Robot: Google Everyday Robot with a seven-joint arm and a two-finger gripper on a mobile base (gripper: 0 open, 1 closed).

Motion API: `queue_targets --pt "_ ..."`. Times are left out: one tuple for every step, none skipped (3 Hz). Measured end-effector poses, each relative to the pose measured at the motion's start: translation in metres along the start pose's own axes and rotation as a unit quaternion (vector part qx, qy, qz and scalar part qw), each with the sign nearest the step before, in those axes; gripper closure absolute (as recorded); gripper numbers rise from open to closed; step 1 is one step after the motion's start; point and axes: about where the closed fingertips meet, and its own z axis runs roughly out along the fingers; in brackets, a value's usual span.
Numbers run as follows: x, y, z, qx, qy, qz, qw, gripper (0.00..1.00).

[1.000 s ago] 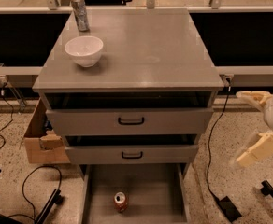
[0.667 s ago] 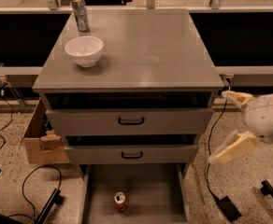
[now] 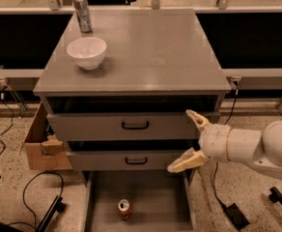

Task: Pick coke can from bottom drawer and place on counter

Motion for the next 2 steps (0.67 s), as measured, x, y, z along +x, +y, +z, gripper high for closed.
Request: queue_targets --pt "0.024 -0.001 0.039 0.017 -0.05 -0.008 0.9986 0.0" --pt "0.061 0.013 0.071 0.01 -0.081 0.007 0.9966 0.0"
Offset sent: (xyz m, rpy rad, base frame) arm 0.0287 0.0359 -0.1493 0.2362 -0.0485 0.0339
